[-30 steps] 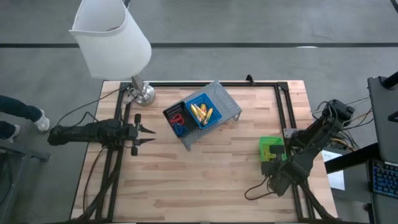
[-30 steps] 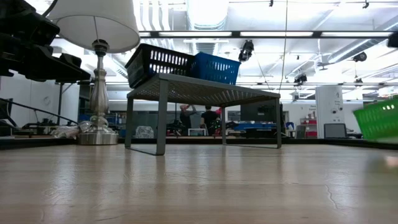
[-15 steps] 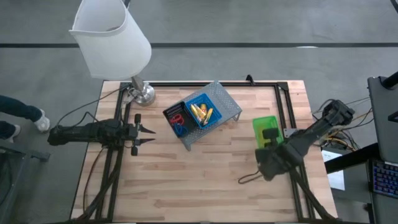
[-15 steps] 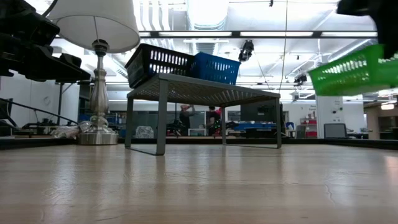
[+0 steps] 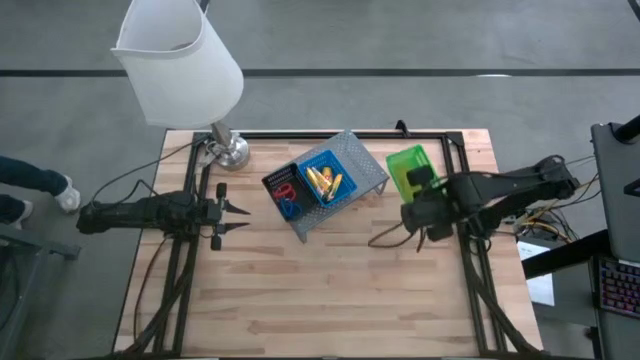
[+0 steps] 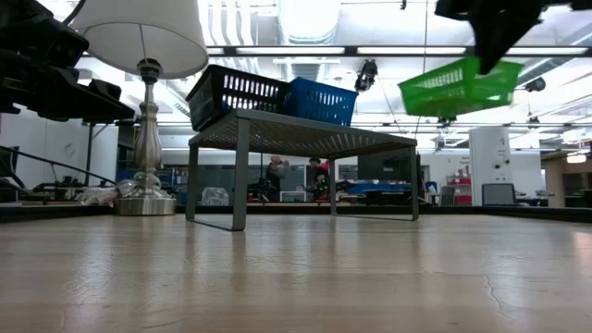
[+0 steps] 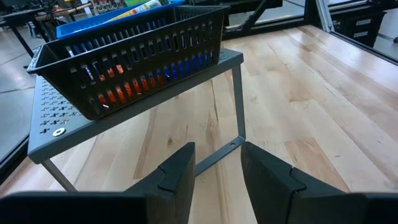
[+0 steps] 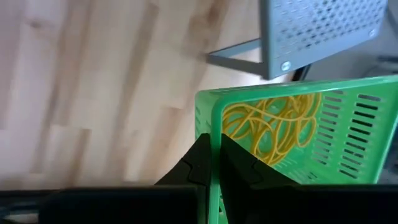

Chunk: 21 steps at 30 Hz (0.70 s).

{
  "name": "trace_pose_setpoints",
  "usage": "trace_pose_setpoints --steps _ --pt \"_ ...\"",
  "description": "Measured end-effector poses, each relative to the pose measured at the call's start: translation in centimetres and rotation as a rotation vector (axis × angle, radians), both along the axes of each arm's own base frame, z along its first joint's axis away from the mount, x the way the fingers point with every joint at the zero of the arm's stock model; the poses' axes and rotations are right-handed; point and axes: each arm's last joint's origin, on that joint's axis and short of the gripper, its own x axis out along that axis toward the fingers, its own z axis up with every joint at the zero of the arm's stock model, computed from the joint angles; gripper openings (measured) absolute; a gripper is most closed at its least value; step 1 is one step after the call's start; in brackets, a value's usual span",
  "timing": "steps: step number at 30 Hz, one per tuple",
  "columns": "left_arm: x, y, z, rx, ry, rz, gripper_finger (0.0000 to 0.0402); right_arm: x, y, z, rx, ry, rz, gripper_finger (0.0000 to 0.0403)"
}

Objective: Pick & Place Office Desk Supplies
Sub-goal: Put the green basket filled with rubber bands on the shelf

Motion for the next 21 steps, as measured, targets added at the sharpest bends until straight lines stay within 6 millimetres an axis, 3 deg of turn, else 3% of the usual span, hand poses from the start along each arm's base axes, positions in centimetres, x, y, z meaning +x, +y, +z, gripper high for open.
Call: trace_pose_setpoints --steps 21 --pt "0.0 0.0 0.0 0.0 0.0 0.0 0.0133 3.7 -10.8 0.5 -0.103 -0.043 0.304 0.0013"
